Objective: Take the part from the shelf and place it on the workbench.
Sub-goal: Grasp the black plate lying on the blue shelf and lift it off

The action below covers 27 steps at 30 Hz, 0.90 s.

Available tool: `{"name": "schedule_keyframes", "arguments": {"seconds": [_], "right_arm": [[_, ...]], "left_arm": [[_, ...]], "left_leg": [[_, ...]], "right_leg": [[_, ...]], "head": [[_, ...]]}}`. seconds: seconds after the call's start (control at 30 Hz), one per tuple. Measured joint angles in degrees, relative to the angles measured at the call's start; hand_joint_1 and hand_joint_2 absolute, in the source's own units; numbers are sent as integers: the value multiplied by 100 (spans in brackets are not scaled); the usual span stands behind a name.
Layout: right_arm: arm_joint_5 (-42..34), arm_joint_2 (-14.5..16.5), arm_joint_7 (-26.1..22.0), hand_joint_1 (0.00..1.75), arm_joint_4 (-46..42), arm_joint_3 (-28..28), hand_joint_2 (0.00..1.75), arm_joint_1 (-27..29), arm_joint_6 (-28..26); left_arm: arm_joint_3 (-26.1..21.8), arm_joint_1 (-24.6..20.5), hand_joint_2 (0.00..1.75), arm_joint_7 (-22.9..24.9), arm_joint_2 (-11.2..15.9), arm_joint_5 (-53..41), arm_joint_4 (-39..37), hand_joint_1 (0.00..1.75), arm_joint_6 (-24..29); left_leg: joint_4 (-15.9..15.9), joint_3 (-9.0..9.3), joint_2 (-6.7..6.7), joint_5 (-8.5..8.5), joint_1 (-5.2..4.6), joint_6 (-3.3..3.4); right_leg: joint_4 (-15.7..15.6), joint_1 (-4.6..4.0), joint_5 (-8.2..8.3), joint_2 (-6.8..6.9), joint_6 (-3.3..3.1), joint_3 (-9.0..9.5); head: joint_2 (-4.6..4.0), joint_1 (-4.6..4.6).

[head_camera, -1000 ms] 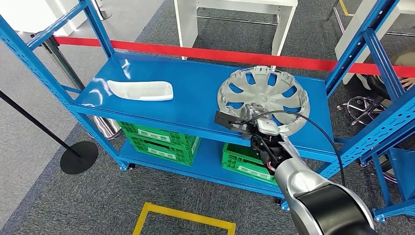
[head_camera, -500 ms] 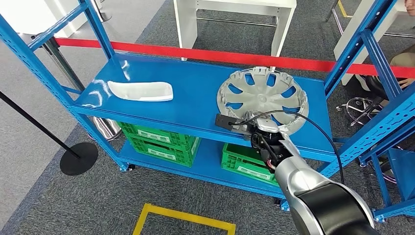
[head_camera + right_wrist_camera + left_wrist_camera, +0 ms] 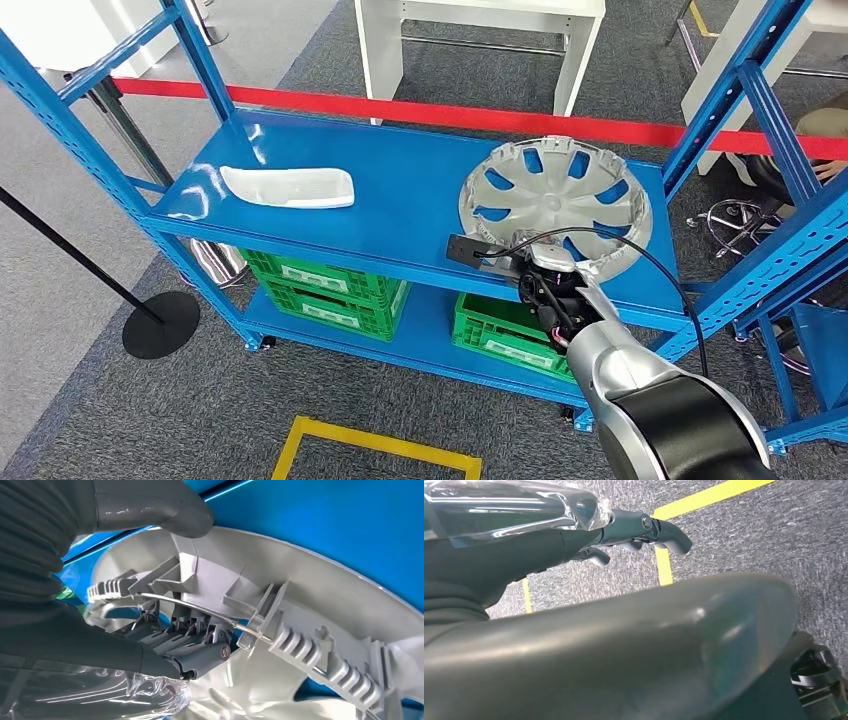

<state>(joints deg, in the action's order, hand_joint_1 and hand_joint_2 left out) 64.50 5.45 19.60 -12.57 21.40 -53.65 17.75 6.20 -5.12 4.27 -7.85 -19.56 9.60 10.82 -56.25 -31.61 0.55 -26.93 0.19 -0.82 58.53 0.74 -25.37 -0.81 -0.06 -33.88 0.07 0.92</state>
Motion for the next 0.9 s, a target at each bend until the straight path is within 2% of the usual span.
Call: {"name": "schedule_keyframes", "arguments": {"seconds": [0.17, 0.33, 0.43, 0.53, 0.6, 0.73, 0.77, 0.9], "right_arm": [[20, -14, -27, 175, 0, -4, 175, 1, -62], [113, -26, -298, 175, -2, -5, 175, 80, -559], [113, -33, -721, 175, -4, -8, 175, 186, -1140], [-108, -26, -1406, 175, -28, -80, 175, 286, -1737], [-216, -18, -1650, 175, -42, -124, 175, 313, -1909], [-314, -6, -1848, 175, -49, -170, 175, 330, -2009], [-449, 13, -2091, 175, -63, -240, 175, 351, -2107], [-1738, 220, -4051, 175, -229, -981, 175, 464, -2202]], "left_arm": [[-16, 0, 0, -11, -2, 0, 0, 0, 6], [-18, 0, 0, -83, -2, -3, 0, 0, 22], [-22, 1, 0, -143, -2, -10, 0, 0, 33], [-36, 1, 0, -235, -2, -9, 0, 0, 66], [-44, 2, 0, -276, -2, -7, 0, 0, 85], [-56, 3, 0, -326, -2, 6, 0, 0, 103], [-74, 5, 0, -382, -2, 21, 0, 0, 119], [-241, 20, 0, -783, -6, 161, 0, 0, 226]], "left_leg": [[1, -2, 1, -2, 0, 1], [1, -5, 1, -1, 0, 1], [0, -14, 0, -1, 0, 1], [0, -26, 0, 0, 0, 1], [-1, -31, 2, 0, 0, 1], [-1, -34, 3, 0, 1, 1], [-1, -38, 3, 0, 1, 1], [1, -46, -1, -2, 2, 0]], "right_leg": [[0, 0, -3, 0, 2, -1], [0, 0, -2, 1, 2, -1], [1, 0, -1, 0, 1, -9], [2, 0, 1, 1, 0, -23], [3, 0, 1, 1, 0, -28], [3, 0, 1, 1, 0, -31], [3, -1, 0, 1, 0, -34], [3, -3, -3, 0, 1, -42]], "head": [[0, 0], [0, -1], [0, -1], [0, 0], [0, 0], [0, 0], [0, 0], [0, -1]]}}
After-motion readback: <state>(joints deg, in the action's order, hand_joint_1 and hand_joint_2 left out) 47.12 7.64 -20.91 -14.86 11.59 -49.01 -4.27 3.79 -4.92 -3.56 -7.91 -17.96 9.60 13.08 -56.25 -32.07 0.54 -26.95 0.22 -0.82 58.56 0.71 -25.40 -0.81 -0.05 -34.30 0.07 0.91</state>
